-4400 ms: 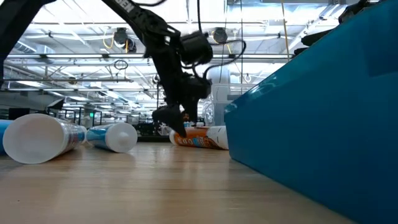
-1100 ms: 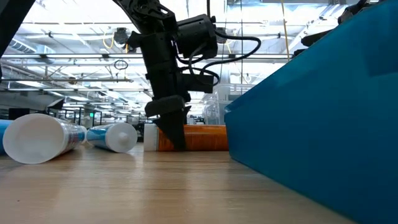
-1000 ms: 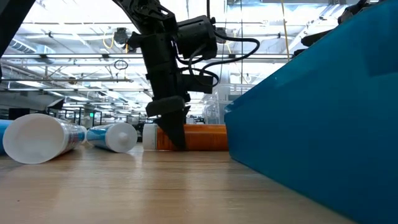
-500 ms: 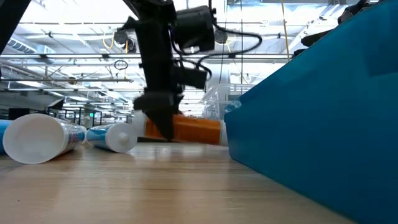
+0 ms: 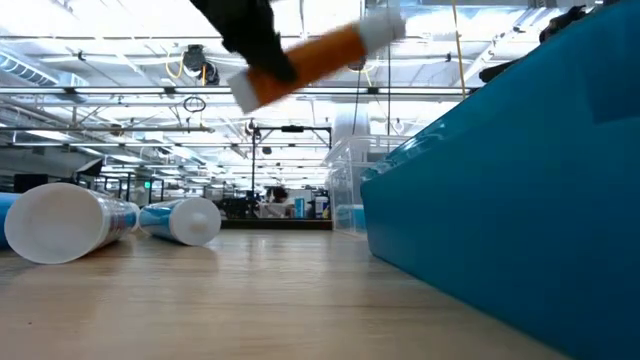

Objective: Sort silicone sealant tubes
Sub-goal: Put the right orange sealant into the blue bin

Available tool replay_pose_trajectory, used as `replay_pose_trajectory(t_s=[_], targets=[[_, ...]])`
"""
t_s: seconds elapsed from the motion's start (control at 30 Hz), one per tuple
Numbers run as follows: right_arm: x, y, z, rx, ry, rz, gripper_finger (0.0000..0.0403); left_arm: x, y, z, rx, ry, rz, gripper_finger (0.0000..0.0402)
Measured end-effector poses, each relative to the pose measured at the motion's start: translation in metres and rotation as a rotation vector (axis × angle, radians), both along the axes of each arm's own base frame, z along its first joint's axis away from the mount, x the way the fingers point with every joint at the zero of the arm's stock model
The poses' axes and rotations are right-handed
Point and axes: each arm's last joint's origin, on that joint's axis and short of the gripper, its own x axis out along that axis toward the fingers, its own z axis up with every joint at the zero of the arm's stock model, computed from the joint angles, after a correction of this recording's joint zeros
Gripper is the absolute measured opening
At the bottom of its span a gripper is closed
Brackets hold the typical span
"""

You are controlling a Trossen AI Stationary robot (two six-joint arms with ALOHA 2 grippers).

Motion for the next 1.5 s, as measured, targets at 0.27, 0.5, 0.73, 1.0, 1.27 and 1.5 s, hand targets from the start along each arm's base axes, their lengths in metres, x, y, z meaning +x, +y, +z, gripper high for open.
replay_pose_trajectory(t_s=[0.27, 0.5, 0.73, 1.0, 1.27, 1.5], targets=[[0.000, -0.003, 0.003, 0.043, -0.040, -0.117, 0.0258, -0.034, 0.014, -0.035, -0.186, -0.473, -0.177, 0.0213], [0.008, -0.002, 0.013, 0.108, -0.178, -0.051, 0.0258, -0.046, 0.020, -0.060, -0.248, -0.670, -0.199, 0.0213], [0.029, -0.002, -0.003, 0.102, -0.037, -0.026, 0.0258, -0.034, 0.019, -0.069, -0.268, -0.702, -0.220, 0.0213], [0.079, -0.001, 0.011, 0.037, 0.031, 0.089, 0.0258, -0.012, 0.020, -0.077, -0.449, -0.809, -0.179, 0.0213], [0.121, 0.002, 0.031, -0.038, -0.057, 0.210, 0.0258, 0.002, 0.019, -0.088, -0.444, -0.759, -0.199, 0.0213], [0.144, 0.002, 0.044, -0.017, -0.102, 0.249, 0.0266, 0.003, 0.021, -0.092, -0.412, -0.736, -0.173, 0.0213]])
